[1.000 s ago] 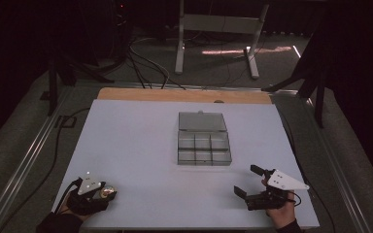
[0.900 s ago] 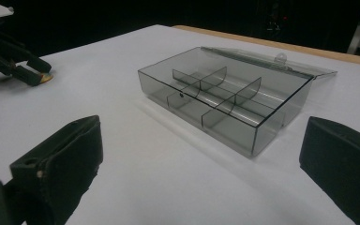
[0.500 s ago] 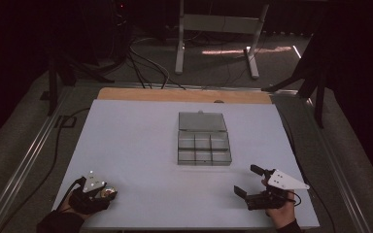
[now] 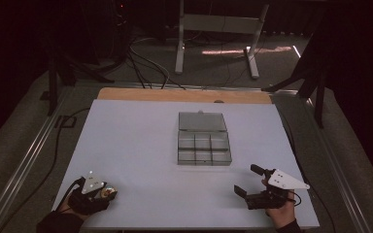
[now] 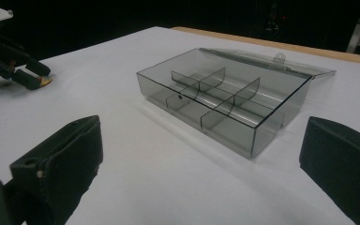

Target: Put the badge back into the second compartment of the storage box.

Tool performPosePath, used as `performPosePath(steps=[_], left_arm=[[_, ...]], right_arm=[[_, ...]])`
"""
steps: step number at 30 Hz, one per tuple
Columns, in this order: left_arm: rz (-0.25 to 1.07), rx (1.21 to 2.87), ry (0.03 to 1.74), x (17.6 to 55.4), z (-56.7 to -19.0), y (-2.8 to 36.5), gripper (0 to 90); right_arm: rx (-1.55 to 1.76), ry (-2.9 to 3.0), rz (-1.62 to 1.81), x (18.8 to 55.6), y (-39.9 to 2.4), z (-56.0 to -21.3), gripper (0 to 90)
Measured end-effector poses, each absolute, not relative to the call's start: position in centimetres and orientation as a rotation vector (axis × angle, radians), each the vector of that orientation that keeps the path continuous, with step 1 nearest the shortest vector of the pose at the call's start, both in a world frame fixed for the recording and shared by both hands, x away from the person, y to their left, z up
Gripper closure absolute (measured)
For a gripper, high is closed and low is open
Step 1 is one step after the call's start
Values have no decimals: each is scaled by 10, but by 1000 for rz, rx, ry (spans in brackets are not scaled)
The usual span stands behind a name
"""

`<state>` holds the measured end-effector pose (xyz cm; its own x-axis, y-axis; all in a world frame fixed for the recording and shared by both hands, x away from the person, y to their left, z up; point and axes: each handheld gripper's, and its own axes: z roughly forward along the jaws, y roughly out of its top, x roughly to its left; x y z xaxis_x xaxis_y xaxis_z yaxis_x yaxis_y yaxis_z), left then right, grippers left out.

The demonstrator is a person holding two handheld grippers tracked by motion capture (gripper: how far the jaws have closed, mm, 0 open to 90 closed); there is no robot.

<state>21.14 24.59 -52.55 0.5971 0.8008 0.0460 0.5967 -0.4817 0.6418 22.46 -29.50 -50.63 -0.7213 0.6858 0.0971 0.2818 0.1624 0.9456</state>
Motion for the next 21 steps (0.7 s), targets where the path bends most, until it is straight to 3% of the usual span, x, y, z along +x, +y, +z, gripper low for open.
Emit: performPosePath(steps=[21], left_arm=[[386,2240,1017,213,-515,235,484]], right_arm=[[921,2099,1567,224,-294,-507,2]])
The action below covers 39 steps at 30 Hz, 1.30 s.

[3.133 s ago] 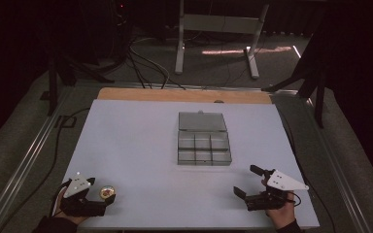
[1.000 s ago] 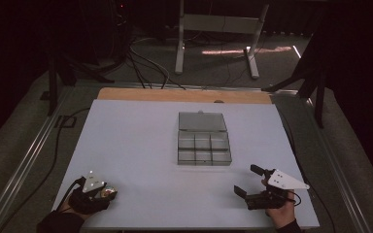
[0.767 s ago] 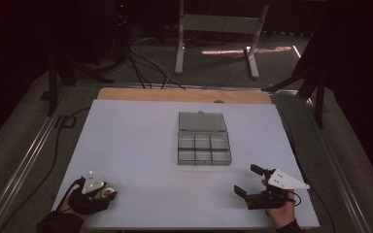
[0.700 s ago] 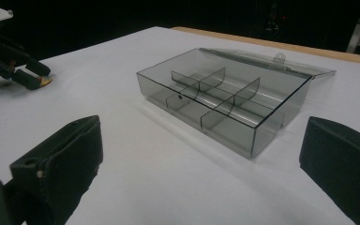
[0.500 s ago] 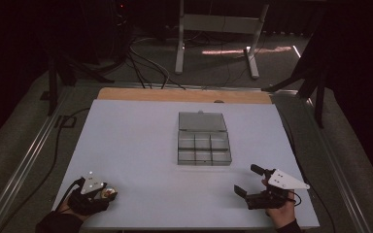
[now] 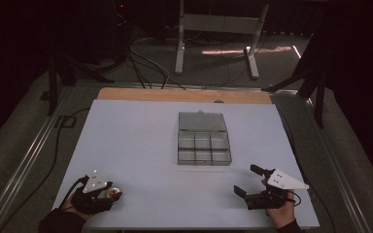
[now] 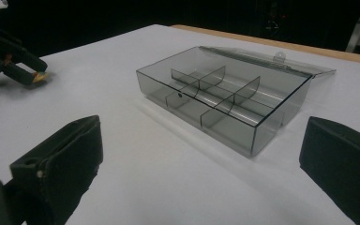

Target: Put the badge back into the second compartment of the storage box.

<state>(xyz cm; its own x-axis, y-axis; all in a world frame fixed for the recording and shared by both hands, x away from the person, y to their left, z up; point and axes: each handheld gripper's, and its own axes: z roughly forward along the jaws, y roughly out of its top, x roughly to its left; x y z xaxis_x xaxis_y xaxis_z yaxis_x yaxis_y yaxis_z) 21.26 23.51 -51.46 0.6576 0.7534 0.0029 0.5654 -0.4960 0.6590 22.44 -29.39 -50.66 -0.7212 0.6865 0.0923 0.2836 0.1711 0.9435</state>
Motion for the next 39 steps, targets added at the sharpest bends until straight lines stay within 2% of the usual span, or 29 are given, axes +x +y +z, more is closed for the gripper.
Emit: performPosePath(steps=[18,39], left_arm=[[359,2226,949,229,-502,224,483],[301,2237,829,251,-493,188,483]], right_arm=[[920,2100,1563,224,-293,-507,2],[916,2100,1566,224,-294,-507,2]])
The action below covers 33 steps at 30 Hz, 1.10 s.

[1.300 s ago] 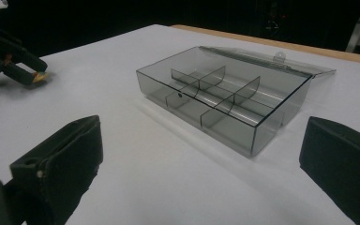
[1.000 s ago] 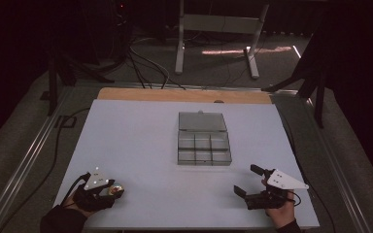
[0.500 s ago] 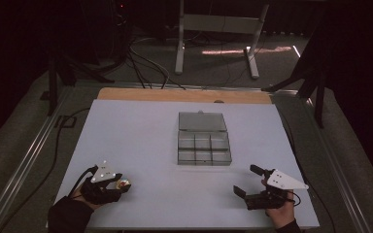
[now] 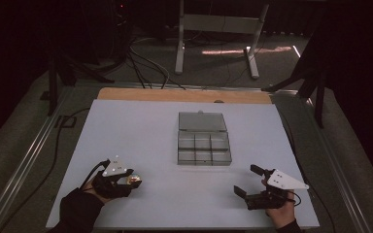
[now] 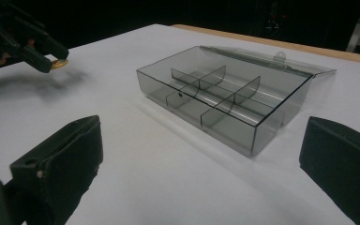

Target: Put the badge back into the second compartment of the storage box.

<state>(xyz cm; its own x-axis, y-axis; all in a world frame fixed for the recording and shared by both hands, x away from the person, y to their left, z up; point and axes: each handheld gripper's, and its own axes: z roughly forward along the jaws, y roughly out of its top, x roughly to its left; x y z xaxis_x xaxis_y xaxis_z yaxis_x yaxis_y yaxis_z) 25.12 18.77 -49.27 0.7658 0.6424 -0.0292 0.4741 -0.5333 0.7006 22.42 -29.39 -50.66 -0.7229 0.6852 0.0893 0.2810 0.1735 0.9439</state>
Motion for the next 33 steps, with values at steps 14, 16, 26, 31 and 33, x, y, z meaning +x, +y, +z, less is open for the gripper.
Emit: performPosePath(steps=[14,16,26,31,33], left_arm=[[268,2257,754,268,-487,163,483],[259,2262,749,271,-487,160,483],[251,2274,701,286,-476,146,483],[246,2277,677,292,-471,136,483],[243,2278,669,295,-469,132,483]], right_arm=[[916,2110,1566,224,-293,-507,2],[916,2114,1556,224,-293,-508,2],[921,2119,1563,225,-293,-509,2],[920,2121,1565,225,-292,-509,2],[921,2121,1564,225,-293,-509,2]])
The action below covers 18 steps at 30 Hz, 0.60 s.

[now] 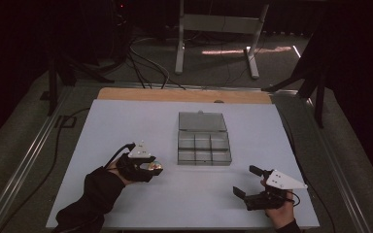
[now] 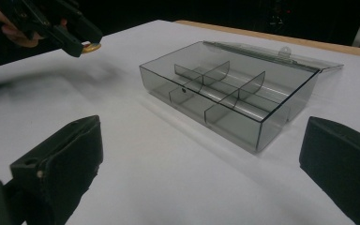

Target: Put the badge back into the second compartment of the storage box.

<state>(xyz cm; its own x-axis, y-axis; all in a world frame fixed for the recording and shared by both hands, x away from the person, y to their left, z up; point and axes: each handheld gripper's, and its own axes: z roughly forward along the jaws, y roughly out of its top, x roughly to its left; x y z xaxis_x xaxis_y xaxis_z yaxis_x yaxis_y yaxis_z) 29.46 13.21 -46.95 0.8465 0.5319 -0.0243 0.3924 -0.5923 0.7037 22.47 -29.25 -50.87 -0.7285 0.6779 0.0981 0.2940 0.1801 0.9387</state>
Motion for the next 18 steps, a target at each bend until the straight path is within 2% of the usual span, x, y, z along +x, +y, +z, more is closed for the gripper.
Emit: performPosePath(steps=[18], left_arm=[[227,2283,608,317,-450,107,483]], right_arm=[[919,2126,1568,225,-293,-509,2]])
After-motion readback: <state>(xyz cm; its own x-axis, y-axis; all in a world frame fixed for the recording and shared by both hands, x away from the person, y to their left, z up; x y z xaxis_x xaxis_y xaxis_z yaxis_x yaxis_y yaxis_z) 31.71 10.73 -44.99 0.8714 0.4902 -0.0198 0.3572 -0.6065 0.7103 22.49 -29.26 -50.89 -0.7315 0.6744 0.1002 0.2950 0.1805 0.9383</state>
